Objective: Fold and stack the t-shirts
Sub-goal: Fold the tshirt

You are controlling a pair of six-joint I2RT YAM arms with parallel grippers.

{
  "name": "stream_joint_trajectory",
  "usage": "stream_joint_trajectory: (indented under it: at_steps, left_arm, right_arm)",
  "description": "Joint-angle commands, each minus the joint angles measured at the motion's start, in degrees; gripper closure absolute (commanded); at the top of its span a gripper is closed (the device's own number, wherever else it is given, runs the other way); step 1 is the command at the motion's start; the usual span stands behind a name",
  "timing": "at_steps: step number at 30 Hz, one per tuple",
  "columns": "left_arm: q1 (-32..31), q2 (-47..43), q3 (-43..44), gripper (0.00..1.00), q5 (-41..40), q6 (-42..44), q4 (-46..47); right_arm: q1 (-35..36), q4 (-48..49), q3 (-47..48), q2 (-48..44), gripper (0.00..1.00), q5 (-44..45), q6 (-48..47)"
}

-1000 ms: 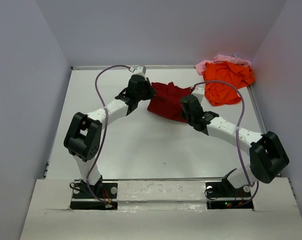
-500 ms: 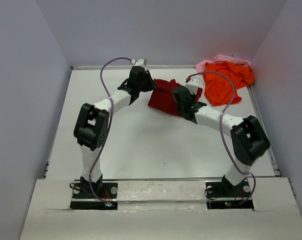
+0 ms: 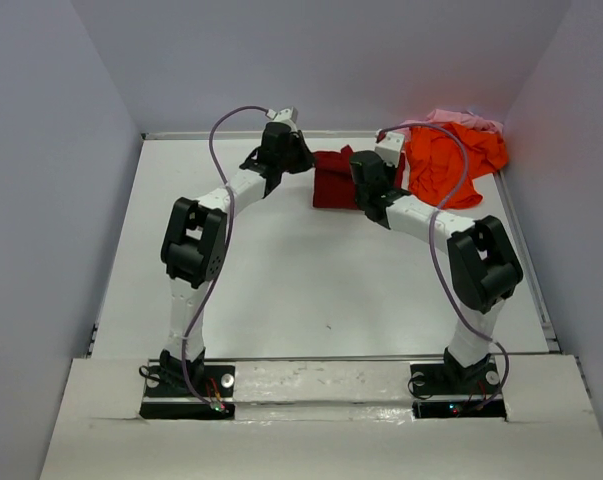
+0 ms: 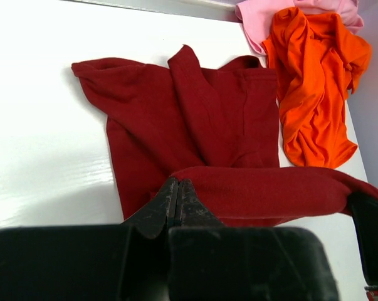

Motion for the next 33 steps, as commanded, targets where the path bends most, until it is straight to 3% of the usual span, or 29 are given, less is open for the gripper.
stream_joint_trajectory:
  at_steps: [1, 13, 23, 29, 30, 31, 32, 33]
  left_arm:
    - [1.94, 0.87, 4.73, 1.00, 1.58, 0.91, 0.99]
    - [3.17, 4.65, 7.63, 1.00, 1.32, 0.56, 1.78]
    - [4.14, 13.26, 21.60, 1.00, 3.34, -0.49, 1.34]
    - [5.37, 21.34, 28.99, 1.00, 4.75, -5.68, 1.87]
    - [5.46, 22.22, 30.21, 1.00, 4.75, -6.64, 1.95]
    - [5.55, 23.80, 30.83, 1.00, 4.66, -7.00, 1.96]
    - [5.72, 24.42, 31.80, 0.89, 4.57, -7.35, 1.69]
    - [5.72, 25.21, 31.81, 0.78, 4.14, -7.61, 1.69]
  right_arm:
    - [-2.11, 10.14, 3.61, 2.56, 1.00, 2.99, -7.68]
    - [-5.02, 13.31, 10.29, 11.09, 1.00, 0.96, -10.24]
    - [-8.62, 17.18, 18.99, 16.71, 1.00, 0.34, -16.13]
    - [-11.25, 15.96, 29.68, 26.62, 1.00, -3.16, -19.73]
    - [-11.95, 14.47, 31.72, 28.13, 0.97, -4.13, -19.13]
    - [-11.96, 11.24, 33.74, 29.80, 0.57, -6.14, -18.86]
    - [-12.66, 7.55, 39.15, 33.21, 0.42, -7.03, -17.20]
    - [-13.19, 2.47, 41.30, 34.46, 0.15, -8.87, -15.53]
